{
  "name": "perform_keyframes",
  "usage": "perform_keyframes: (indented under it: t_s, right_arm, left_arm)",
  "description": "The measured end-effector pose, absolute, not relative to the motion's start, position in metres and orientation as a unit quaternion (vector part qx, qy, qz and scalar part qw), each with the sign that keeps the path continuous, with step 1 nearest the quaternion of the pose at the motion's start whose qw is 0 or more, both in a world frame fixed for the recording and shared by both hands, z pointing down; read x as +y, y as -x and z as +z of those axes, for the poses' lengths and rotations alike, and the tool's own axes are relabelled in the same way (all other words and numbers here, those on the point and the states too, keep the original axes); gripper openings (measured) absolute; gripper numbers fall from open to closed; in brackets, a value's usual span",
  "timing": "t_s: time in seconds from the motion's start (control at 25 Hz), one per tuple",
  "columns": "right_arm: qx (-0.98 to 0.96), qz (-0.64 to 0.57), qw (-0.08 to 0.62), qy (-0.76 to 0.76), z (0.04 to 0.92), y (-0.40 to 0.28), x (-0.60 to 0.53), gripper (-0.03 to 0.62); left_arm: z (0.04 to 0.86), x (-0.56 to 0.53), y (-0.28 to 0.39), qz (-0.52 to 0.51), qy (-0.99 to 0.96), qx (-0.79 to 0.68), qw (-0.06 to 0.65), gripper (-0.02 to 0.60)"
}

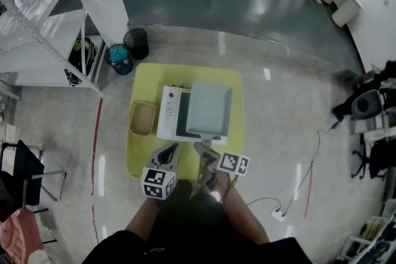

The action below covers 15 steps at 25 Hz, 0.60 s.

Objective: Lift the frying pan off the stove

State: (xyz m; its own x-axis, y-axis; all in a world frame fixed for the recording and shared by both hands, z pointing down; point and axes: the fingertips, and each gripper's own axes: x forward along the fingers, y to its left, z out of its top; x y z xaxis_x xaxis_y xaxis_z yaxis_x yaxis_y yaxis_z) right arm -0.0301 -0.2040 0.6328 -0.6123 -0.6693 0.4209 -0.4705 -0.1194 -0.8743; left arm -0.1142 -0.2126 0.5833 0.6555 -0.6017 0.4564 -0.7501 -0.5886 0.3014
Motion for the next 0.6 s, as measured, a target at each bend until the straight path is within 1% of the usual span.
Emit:
perform_keyframes:
  t_s: [0.6]
  right_arm:
    - [0.699,-0.592,0.071,0.396,0.601,0.020,-0.160,0.152]
  left_arm:
    - [0.547,-0.156,0.095,0.144,-0.863,-0.433,0.215,0.043]
